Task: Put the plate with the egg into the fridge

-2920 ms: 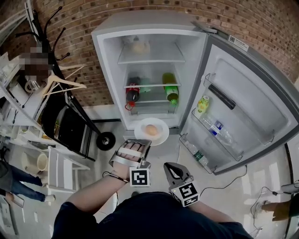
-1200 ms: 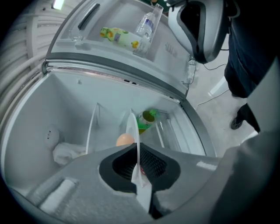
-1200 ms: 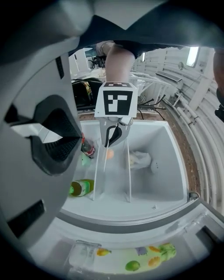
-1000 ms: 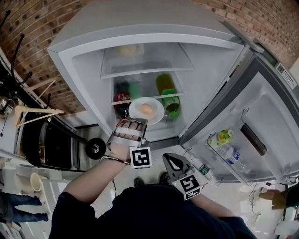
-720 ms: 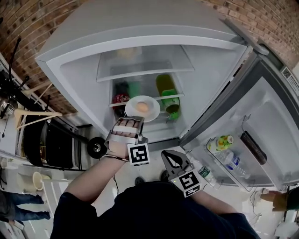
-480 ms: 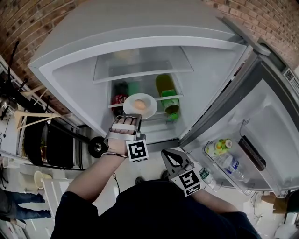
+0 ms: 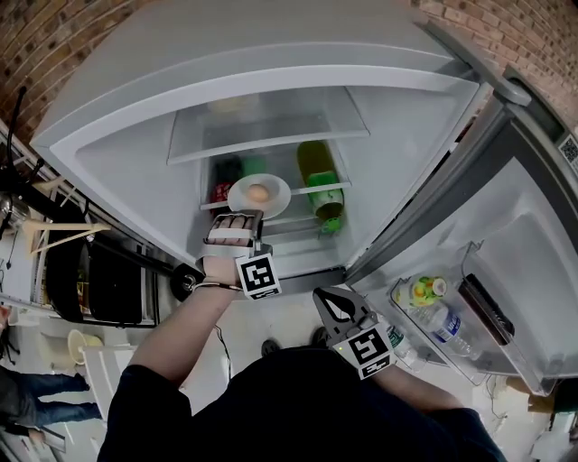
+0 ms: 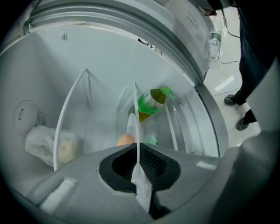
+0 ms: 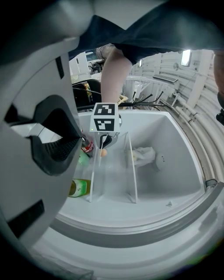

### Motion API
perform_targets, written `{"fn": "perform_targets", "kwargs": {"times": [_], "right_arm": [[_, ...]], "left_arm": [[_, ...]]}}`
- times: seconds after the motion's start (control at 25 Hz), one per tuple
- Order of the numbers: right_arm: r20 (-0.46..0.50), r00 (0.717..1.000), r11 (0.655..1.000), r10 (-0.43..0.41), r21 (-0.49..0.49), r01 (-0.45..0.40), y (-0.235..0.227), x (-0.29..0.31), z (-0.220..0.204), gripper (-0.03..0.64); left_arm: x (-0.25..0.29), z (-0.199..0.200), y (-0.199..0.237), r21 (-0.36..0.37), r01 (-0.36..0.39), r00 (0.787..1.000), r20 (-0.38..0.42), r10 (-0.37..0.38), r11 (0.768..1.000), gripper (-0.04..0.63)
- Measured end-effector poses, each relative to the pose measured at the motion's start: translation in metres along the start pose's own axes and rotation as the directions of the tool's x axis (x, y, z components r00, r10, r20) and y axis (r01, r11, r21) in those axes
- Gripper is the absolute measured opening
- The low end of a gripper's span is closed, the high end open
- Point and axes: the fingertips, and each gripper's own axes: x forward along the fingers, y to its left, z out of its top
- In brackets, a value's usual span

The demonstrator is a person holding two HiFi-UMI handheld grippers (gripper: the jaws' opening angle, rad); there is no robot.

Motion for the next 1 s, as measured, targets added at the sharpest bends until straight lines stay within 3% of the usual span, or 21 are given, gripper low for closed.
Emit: {"fn": "perform_targets", "kwargs": {"times": [0.52, 1.0], "right_arm": [[-0.024, 1.0, 1.0, -0.002, -0.005, 0.002, -0.008, -0.004, -0.008, 0.009], [-0.025, 1.0, 1.0, -0.001, -0.007, 0.001, -0.014, -0.006, -0.01, 0.009]], "left_arm": [[0.033, -0.001, 0.002, -0.018, 0.02, 1.0, -0.013, -0.021, 1.0, 0.015], [0.053, -0.004, -0.012, -0.038, 0.151, 0.988, -0.026, -0.152, 0.988, 0.031]]}}
